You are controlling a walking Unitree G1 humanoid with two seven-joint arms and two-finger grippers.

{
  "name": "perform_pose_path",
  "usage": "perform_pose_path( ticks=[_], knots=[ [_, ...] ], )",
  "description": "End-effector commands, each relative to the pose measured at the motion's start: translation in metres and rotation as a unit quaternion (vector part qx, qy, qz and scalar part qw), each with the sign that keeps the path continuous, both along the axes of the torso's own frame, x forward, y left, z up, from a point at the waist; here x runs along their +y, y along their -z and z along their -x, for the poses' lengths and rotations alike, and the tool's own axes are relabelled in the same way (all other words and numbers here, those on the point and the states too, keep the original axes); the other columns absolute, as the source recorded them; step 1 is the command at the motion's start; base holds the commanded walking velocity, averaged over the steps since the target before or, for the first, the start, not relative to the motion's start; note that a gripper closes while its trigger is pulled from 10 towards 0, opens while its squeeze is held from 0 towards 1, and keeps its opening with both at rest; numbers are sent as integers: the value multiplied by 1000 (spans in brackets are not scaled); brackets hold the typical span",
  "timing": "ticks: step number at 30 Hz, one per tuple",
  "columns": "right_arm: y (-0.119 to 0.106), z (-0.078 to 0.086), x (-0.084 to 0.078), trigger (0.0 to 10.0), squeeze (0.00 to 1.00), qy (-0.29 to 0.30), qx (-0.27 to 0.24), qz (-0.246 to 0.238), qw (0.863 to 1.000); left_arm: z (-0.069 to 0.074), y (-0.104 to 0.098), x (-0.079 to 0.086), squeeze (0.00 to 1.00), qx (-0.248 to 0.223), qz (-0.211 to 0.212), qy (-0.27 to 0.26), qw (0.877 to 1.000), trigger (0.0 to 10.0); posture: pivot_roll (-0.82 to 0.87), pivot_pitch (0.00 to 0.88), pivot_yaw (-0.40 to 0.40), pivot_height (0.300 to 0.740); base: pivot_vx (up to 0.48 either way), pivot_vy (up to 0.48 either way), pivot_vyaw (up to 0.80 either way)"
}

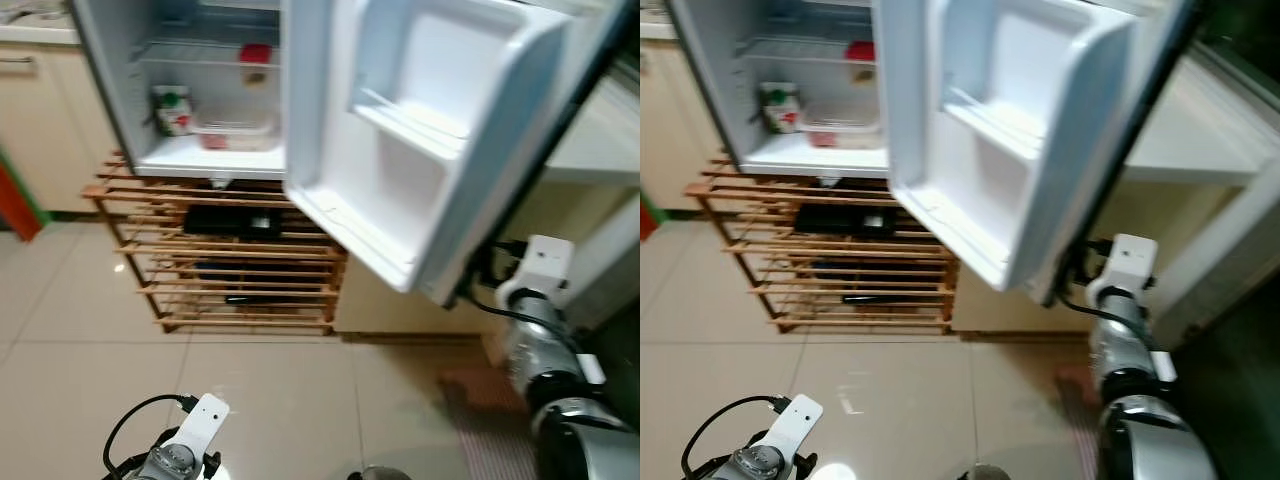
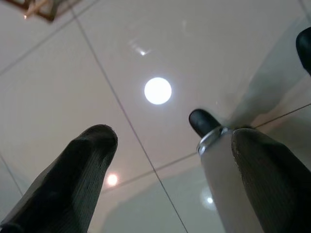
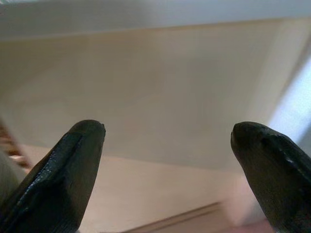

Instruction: Restocking fridge

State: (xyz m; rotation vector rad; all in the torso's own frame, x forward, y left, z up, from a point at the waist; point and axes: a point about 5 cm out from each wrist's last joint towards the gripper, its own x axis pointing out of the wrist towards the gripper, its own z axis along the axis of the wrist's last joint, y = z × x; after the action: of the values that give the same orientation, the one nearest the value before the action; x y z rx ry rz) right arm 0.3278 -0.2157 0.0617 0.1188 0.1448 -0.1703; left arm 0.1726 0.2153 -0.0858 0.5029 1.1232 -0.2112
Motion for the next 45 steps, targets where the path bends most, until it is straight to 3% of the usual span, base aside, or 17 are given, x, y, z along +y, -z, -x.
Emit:
perform_pose_path(
  ticks=[1, 6, 11, 16, 22, 25, 26, 27, 29, 34, 35, 39, 40, 41, 42, 43, 45],
  knots=[
    [-37, -20, 26, 10000, 0, -64, -79, -9, 995, -4, -1, -3, 0, -2, -2, 3, 1000, 10000, -78, 0, -58, 740, 0, 0, 0],
    [-72, -24, 81, 10000, 0, -196, -123, -119, 965, -6, -2, -3, 0, -3, -2, 7, 1000, 10000, -79, 0, -58, 740, 0, 0, 0],
    [-121, 2, 131, 10000, 0, -384, -144, -220, 885, -5, -1, -2, 0, 7, -9, 11, 1000, 10000, -84, 0, -58, 740, 0, 0, 0],
    [-145, 16, 144, 10000, 0, -436, -158, -219, 859, 15, 6, 4, 0, 74, -36, 21, 996, 10000, -88, 0, -58, 740, 0, 0, 0],
    [-150, 22, 139, 10000, 0, -438, -148, -209, 862, 31, 10, 9, 0, 121, -52, 30, 991, 10000, -89, 0, -54, 740, 0, 0, 0],
    [-147, 18, 127, 10000, 0, -408, -149, -181, 882, 28, 9, 9, 0, 108, -51, 23, 993, 10000, -83, 0, -49, 740, 0, 0, 0],
    [-128, 6, 105, 10000, 0, -322, -128, -103, 932, 19, 6, 9, 0, 80, -46, 10, 996, 10000, -71, 0, -41, 740, 0, 0, 0],
    [-128, 6, 105, 10000, 0, -322, -128, -103, 932, 19, 6, 9, 0, 80, -46, 10, 996, 10000, -71, 0, -41, 740, 0, 0, 0],
    [-96, -2, 70, 10000, 0, -213, -77, -9, 974, -8, -4, 3, 0, 5, -24, 1, 1000, 10000, -55, 0, -37, 740, 0, 0, 0],
    [-65, 5, 31, 10000, 0, -118, -36, 28, 992, -48, -28, 5, 0, -123, 16, -44, 991, 10000, -24, 0, -37, 740, 0, 0, 0],
    [-51, 15, 14, 10000, 0, -73, -22, 62, 995, -75, -50, 4, 0, -213, 46, -47, 975, 10000, -3, 0, -36, 740, 0, 0, 0],
    [-35, 30, 1, 10000, 0, -37, -8, 92, 995, -113, -92, -7, 0, -344, 90, -30, 934, 10000, 2, 0, -29, 740, 0, 0, 0],
    [-23, 40, -2, 10000, 0, -24, 2, 102, 994, -127, -121, -14, 0, -416, 135, -30, 899, 10000, 6, 0, -28, 740, 0, 0, 0],
    [-16, 46, -3, 10000, 0, -20, 11, 107, 994, -131, -138, -18, 0, -451, 162, -28, 877, 10000, 8, 0, -25, 740, 0, 0, 0],
    [-16, 46, -3, 10000, 0, -20, 11, 107, 994, -131, -138, -18, 0, -451, 162, -28, 877, 10000, 8, 0, -25, 740, 0, 0, 0],
    [-7, 56, -3, 10000, 0, -15, 20, 112, 993, -131, -161, -23, 0, -494, 197, -20, 847, 10000, 10, 0, -23, 740, 0, 0, 0],
    [-3, 60, -3, 10000, 0, -13, 21, 114, 993, -130, -170, -25, 0, -507, 209, -17, 836, 10000, 10, 0, -23, 740, 0, 0, 0]
  ],
)
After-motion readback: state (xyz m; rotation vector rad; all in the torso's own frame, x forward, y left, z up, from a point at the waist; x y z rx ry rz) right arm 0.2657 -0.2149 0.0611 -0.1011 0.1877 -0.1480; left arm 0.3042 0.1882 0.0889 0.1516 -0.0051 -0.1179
